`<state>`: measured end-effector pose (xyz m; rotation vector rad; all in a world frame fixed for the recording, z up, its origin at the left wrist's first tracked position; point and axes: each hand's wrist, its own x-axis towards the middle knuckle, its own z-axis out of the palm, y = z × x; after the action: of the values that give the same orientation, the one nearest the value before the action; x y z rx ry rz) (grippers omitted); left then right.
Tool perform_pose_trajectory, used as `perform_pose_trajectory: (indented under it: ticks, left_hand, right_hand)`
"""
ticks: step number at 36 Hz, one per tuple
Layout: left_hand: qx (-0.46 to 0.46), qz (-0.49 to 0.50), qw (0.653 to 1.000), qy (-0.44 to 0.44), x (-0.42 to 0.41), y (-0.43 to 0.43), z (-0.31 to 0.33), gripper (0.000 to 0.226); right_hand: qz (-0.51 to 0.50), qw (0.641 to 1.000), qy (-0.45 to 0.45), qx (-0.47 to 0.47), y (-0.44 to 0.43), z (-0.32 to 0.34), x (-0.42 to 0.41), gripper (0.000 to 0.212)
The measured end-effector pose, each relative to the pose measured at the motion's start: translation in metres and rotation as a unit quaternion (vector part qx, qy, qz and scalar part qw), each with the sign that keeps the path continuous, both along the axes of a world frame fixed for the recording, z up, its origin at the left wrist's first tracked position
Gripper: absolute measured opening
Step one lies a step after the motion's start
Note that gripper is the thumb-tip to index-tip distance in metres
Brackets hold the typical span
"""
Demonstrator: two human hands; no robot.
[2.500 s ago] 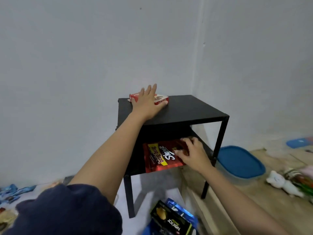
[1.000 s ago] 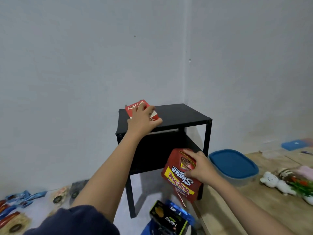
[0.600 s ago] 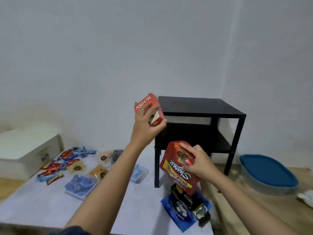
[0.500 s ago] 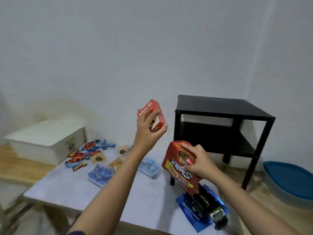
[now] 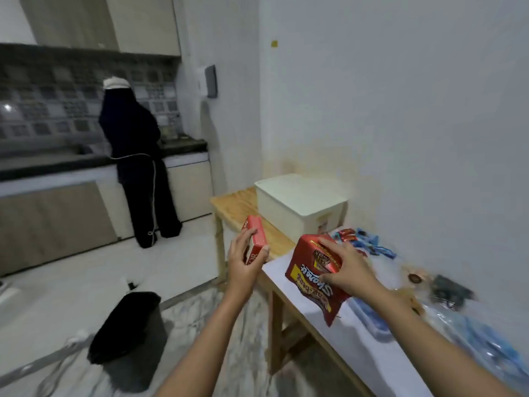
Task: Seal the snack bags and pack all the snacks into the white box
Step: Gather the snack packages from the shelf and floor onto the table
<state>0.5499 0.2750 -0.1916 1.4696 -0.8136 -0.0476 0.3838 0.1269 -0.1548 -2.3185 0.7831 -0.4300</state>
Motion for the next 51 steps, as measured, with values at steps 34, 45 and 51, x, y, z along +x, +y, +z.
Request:
perform_pose_trajectory:
  ticks: [34, 45, 51]
  left_hand:
    - [0.205, 0.353, 0.858, 0.311, 0.518, 0.235, -0.352, 0.048]
    - [0.294, 0.314, 0.812, 0.394, 0.602, 0.234, -0.541, 0.055]
    - [0.288, 0.29, 0.788, 0.461, 0.613, 0.243, -0.564, 0.097]
  right_hand:
    - [0.256, 0.939, 0.197, 0.115, 0.183, -0.346, 0.744, 0.077]
    - [0.193, 0.943, 0.238, 0.131, 0.215, -0.533, 0.815, 0.078]
    - [0.256, 0.898, 0.306, 0.186, 0.216, -0.562, 0.83, 0.085]
